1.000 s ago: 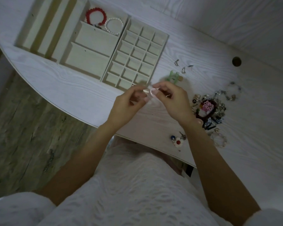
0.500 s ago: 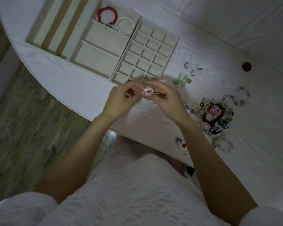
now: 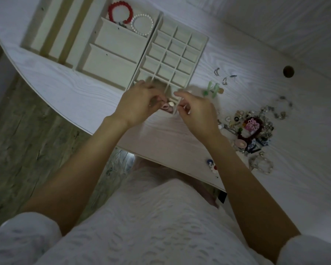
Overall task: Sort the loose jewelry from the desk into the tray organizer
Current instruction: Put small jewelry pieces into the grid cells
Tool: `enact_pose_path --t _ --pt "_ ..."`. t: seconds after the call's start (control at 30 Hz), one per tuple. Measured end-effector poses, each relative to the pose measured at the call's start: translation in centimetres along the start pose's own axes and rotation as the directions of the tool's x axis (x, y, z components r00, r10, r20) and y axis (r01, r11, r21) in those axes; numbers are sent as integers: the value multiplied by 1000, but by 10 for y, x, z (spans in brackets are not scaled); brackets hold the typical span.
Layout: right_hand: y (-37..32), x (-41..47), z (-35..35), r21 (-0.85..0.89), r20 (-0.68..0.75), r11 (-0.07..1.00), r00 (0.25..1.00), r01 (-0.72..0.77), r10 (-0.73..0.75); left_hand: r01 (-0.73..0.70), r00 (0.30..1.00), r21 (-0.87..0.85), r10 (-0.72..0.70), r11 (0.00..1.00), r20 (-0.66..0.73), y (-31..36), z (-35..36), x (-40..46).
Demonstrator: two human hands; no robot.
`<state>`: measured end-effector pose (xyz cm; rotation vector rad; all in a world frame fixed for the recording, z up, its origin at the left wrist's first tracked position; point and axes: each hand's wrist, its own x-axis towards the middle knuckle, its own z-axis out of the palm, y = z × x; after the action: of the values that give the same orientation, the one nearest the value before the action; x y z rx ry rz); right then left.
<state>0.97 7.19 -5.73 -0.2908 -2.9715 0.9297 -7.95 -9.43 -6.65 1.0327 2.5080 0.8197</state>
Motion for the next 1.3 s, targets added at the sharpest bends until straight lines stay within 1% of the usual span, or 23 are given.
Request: enact_pose_path --t 0.07,0.2,0.3,0.4,0.53,0.67,0.77,0.83,0.9,1.0,1.03,1.17,1.3 --pt "1 -2 0 10 -40 1000 999 -18 19 -49 997 97 54 994 -54 0 3 -2" --pt "4 -1 2 -22 -73 999 997 -30 28 -65 981 188 98 980 -169 -3 2 -9" --pt "0 7 7 -78 -49 997 999 -24 20 -141 970 260 186 955 -158 -3 6 -15" --pt "-6 16 10 -164 13 986 999 33 -31 -127 977 293 171 948 -130 1 12 -21" --pt "-8 28 8 -245 172 957 978 158 -117 -85 982 292 130 953 -140 4 15 -25" --pt "-7 43 -3 -285 340 930 932 233 -129 -79 981 298 128 951 -149 2 18 -25" --pt "-7 52 -7 -312 423 904 895 291 -142 -53 982 262 98 964 -159 3 21 -24" --pt "-5 56 -7 -280 467 910 871 307 -150 -35 984 208 71 978 -166 1 23 -23" --pt "-2 59 -8 -198 515 939 845 282 -145 -22 984 176 52 984 -173 -3 24 -23" --pt "4 58 -10 -91 520 972 843 216 -138 -21 984 165 50 986 -174 -8 26 -21" --pt "5 58 -10 -98 511 970 848 225 -145 -27 983 159 55 987 -176 -8 26 -20" --pt "4 58 -10 -225 456 924 871 309 -181 -55 977 165 87 985 -194 -11 26 -20" --pt "-1 57 -11 -273 481 861 836 430 -265 -116 969 182 151 976 -193 -14 26 -20"
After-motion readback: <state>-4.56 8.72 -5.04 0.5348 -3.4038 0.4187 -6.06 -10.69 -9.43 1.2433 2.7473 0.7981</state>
